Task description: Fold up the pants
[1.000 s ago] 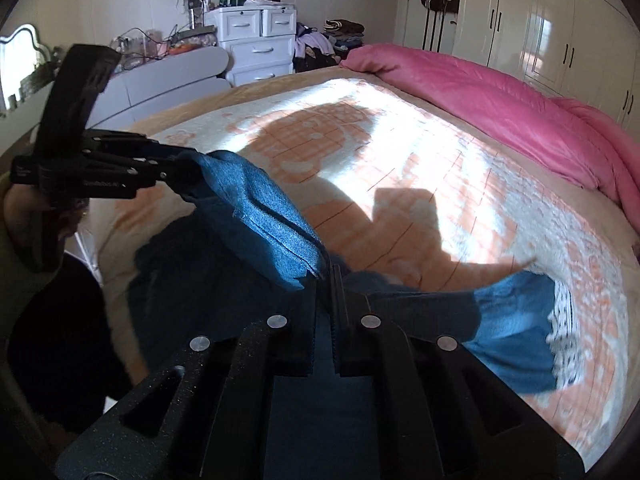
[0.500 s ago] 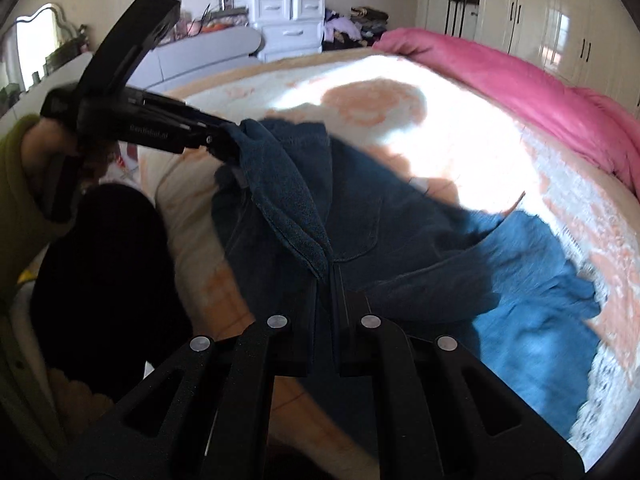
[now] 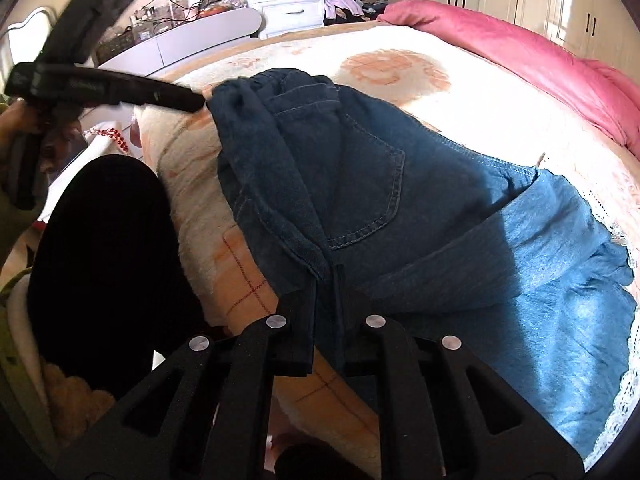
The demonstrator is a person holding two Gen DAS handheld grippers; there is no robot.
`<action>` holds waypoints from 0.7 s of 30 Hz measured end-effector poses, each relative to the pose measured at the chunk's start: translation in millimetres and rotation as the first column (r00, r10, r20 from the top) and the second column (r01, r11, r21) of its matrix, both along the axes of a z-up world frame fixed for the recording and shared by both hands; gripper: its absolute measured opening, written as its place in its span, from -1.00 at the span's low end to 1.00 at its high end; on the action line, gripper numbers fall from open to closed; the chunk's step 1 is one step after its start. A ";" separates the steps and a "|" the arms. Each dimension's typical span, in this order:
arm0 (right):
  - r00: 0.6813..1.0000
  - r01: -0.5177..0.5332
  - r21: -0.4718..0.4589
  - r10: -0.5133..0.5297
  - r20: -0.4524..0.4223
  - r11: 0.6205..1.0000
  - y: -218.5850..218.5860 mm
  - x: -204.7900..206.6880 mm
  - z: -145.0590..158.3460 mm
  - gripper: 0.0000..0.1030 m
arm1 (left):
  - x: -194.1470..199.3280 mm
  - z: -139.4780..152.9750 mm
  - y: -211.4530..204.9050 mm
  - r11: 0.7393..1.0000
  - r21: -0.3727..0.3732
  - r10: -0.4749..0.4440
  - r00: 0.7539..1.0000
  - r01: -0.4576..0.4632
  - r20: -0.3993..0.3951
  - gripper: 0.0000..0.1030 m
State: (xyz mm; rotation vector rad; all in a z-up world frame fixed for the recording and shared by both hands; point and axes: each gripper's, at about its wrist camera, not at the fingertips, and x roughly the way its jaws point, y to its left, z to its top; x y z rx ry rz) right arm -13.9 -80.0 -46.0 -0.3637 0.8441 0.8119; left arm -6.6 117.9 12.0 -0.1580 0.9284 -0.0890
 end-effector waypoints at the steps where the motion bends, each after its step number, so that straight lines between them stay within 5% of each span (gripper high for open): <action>1: 1.000 -0.003 0.001 0.003 -0.006 1.000 0.5 -0.4 -0.7 -0.83 | -0.2 4.8 -4.0 1.000 -0.007 -0.010 1.000 0.010 0.017 0.19; 4: 1.000 -0.002 0.013 0.002 -0.027 1.000 -0.8 -5.1 -2.4 -0.74 | 8.8 12.9 -28.4 0.996 -0.041 -0.076 0.995 0.079 0.065 -0.12; 7: 0.999 0.002 0.044 0.000 -0.049 0.999 -7.6 -12.6 2.8 -0.64 | 25.5 -4.5 -53.0 0.989 -0.021 -0.144 0.990 0.144 0.017 -0.34; 11: 0.999 0.027 0.121 -0.024 -0.020 0.992 -18.4 -15.3 29.8 -0.58 | 39.2 -38.3 -67.2 0.986 0.057 -0.153 0.985 0.158 -0.085 -0.36; 14: 0.998 0.056 0.149 -0.056 -0.004 0.987 -17.4 -5.9 39.8 -0.46 | 42.0 -42.2 -60.6 0.989 0.015 -0.143 0.985 0.144 -0.092 -0.36; 21: 0.979 0.152 0.022 -0.147 -0.141 0.988 0.9 21.4 -9.4 -0.43 | 39.0 -48.0 -52.2 0.992 -0.024 -0.128 0.988 0.126 -0.087 -0.36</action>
